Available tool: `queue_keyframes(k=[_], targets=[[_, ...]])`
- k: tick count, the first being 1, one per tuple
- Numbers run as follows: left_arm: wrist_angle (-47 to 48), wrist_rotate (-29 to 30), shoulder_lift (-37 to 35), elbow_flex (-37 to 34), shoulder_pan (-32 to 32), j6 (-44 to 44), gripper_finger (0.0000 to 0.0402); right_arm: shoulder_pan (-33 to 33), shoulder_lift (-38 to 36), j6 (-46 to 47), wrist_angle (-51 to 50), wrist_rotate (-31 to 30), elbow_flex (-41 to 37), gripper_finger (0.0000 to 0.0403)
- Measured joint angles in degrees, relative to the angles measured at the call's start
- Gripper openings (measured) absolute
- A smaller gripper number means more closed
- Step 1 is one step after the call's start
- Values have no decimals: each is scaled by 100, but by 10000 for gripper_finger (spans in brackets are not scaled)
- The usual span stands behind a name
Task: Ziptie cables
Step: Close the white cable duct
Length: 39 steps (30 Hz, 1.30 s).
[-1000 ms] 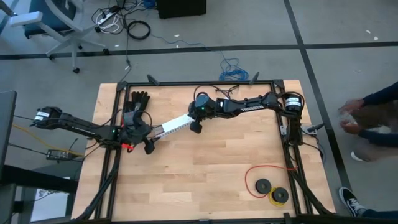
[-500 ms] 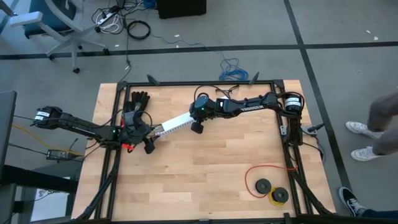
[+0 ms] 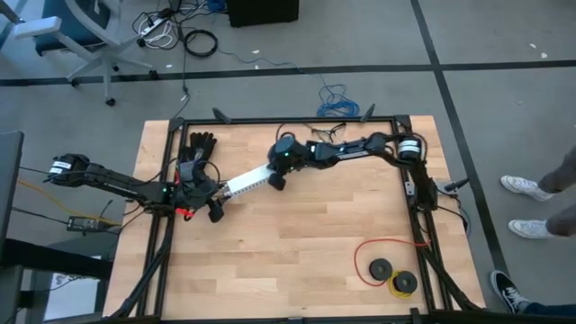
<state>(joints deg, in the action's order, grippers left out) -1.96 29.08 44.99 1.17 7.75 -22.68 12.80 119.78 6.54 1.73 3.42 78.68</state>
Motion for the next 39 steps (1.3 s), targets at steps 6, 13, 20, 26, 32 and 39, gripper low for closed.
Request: queue_keyframes(k=[6, 13, 20, 26, 32, 39], targets=[[-10, -18, 5, -2, 2, 8, 216, -174, 154, -403, 505, 217, 338, 0], [-26, -3, 44, -2, 0, -4, 216, -268, -424, -722, -104, -657, 345, 0], [-42, -4, 50, -2, 0, -2, 216, -310, -365, -528, -873, -1300, 349, 0], [-46, -15, 50, -2, 0, -3, 216, -228, 18, -249, -550, -194, 366, 0], [-39, -16, 48, -2, 0, -2, 216, -224, -21, -482, -34, 96, 334, 0], [-47, -17, 48, -2, 0, -2, 216, -411, -343, -467, -1287, -1800, 342, 0]])
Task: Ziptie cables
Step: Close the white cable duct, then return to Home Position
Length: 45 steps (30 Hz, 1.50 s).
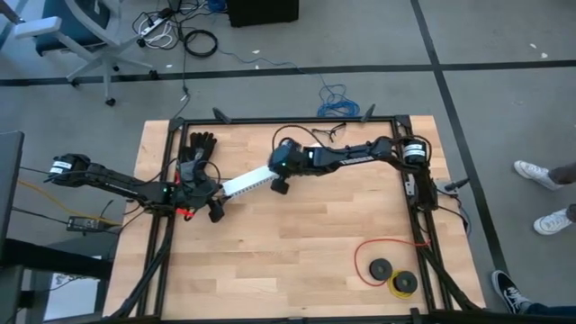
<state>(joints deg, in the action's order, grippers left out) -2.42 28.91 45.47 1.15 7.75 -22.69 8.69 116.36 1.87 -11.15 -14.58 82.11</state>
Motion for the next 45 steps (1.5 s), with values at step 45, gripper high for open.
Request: queue_keyframes(k=[45], targets=[[3575, -645, 12, 2044, 9, -635, 298, -97, -1402, -259, -53, 581, -911, 0]])
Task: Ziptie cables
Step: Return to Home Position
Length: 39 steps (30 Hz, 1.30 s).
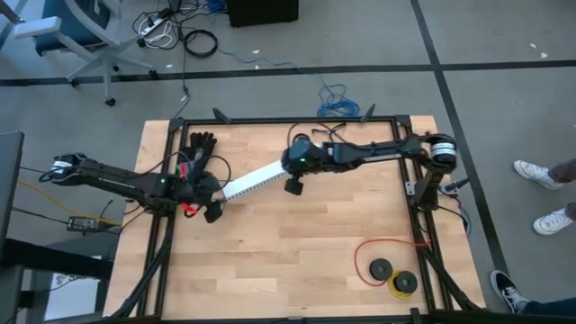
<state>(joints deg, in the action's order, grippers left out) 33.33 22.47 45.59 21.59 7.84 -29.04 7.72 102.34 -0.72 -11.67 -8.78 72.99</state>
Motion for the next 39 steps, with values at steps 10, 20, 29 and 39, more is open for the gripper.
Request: queue_keyframes(k=[10, 20, 29, 39], targets=[[-1446, 900, -866, 97, 401, 650, 298, 96, -2271, 886, 1807, 376, -3023, 0], [-5199, 458, -1157, -1362, 452, 2788, 298, 865, -2657, 987, 4312, 3136, -4521, 0], [-6198, 487, -1541, -2064, 448, 2776, 298, 1246, -3070, 1085, 4671, 3495, -5075, 0], [-5083, 792, -2946, -2110, 448, 3061, 298, 1680, -4018, 1607, 6469, 3508, -6626, 0]])
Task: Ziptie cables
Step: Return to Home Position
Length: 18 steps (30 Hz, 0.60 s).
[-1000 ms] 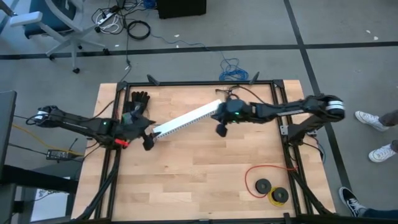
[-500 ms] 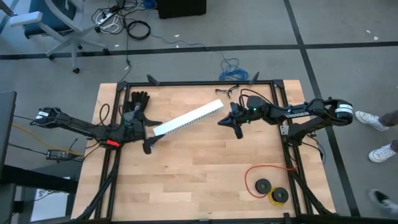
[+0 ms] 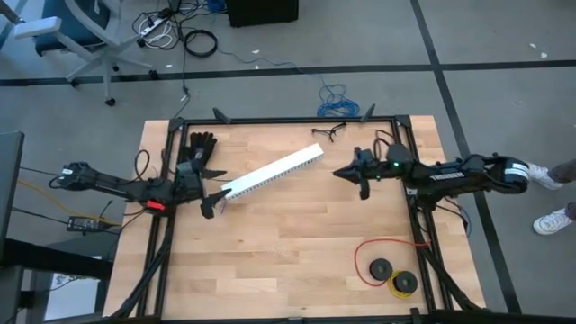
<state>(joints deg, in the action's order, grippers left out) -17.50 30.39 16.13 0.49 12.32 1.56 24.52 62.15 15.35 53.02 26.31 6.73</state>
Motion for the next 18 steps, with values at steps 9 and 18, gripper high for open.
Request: queue_keyframes(k=[9, 18], targets=[[1359, 44, -1594, 3, 3, -110, 298, 176, -883, 363, 235, -460, -617, 0], [1572, 42, -1613, 70, 13, -195, 298, -957, -1800, 206, -1301, -2133, -619, 0]])
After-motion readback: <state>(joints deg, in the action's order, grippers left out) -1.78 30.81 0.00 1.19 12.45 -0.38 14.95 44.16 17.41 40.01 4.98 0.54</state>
